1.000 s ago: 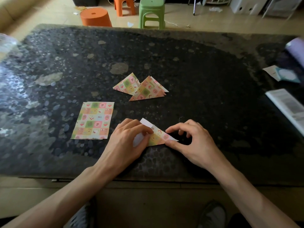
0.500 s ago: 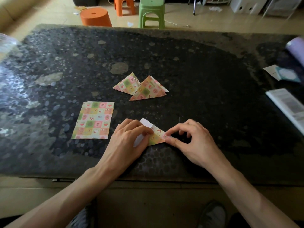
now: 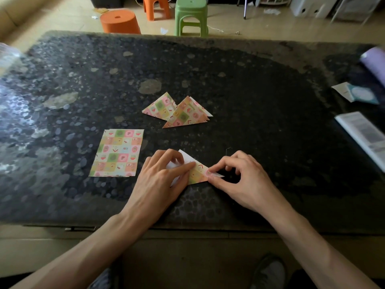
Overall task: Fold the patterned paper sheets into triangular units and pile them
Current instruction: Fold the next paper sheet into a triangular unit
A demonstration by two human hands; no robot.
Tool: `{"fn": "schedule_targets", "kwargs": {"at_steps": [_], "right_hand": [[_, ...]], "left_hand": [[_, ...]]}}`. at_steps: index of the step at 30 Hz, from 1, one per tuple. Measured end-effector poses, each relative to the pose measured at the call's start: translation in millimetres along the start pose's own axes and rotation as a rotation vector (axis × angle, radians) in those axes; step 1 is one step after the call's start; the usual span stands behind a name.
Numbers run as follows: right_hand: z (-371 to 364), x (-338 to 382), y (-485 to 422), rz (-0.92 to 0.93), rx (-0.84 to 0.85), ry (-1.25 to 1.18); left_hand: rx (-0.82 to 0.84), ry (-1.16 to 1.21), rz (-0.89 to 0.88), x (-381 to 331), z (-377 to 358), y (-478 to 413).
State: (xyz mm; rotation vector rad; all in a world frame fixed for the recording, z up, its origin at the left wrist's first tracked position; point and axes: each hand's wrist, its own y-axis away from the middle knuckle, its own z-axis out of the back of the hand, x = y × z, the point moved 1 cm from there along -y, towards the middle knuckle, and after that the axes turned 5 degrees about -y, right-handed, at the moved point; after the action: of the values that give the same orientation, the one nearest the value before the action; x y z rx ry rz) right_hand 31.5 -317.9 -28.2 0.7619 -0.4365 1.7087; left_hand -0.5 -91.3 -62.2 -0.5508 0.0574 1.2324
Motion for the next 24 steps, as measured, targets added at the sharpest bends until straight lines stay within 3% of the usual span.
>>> {"fn": "schedule_targets", "kwargs": {"at_steps": [14, 24], "right_hand": [[-4.5, 3.7, 1.7, -0.019, -0.039, 0.015], [2.4, 2.4, -2.1, -0.047, 0.031, -0.029]], "left_hand": [[0.043, 0.004, 0.019, -0.2, 4.3, -1.2], [0.048, 0.006, 0.029, 1.1, 4.6, -2.5]]}}
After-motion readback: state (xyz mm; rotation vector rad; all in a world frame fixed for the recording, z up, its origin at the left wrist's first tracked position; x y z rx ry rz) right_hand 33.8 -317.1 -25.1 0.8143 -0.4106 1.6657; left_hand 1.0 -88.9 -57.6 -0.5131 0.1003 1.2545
